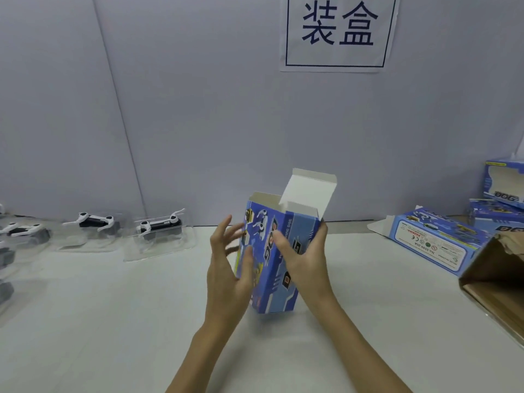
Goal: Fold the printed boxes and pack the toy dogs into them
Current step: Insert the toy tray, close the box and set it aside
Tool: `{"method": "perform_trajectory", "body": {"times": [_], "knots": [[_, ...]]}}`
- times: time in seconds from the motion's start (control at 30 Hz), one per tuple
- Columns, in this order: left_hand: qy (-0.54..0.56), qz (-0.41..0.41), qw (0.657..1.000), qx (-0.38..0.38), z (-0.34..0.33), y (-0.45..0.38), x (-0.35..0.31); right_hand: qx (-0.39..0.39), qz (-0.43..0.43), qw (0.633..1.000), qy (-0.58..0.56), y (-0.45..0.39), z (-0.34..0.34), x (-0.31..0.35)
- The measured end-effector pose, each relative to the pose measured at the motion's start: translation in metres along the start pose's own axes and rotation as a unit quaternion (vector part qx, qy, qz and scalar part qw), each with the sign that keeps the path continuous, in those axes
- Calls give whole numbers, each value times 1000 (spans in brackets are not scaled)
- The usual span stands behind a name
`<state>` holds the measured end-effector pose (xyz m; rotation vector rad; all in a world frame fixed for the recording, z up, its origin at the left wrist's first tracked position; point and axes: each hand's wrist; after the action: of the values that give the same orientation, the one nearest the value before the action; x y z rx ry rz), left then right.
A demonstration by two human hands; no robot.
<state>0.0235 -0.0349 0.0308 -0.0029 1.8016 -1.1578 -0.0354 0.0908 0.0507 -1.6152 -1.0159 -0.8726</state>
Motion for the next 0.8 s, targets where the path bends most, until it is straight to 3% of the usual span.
{"method": "perform_trajectory", "body": {"times": [0.1,0.17,0.23,0.33,0.47,0.57,0.63,0.8], "knots": [[-23,132,991,11,6,-6,2,59,-36,994,-81,-12,14,3],[73,250,961,98,12,-11,3,90,-52,989,-103,-16,19,4],[131,291,930,182,14,-10,4,97,-41,989,-100,-16,21,3],[135,252,942,174,8,-4,6,68,12,993,-93,-16,23,1],[115,171,962,179,5,-1,8,27,100,995,-1,-14,23,3],[124,131,976,123,4,-1,5,16,91,995,22,-9,18,11],[150,152,974,81,6,-4,2,18,81,996,19,-6,14,15],[128,157,975,95,7,-9,-1,11,50,999,-10,-6,14,10]]}}
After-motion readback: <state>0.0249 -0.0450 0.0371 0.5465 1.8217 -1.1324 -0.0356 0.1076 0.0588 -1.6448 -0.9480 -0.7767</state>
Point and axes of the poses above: each hand's wrist, its own y-axis away from the middle knuckle, its own z-axis out of the back of the hand, x = y × z, and after that the axes turned 13 degrees about -x, right-handed
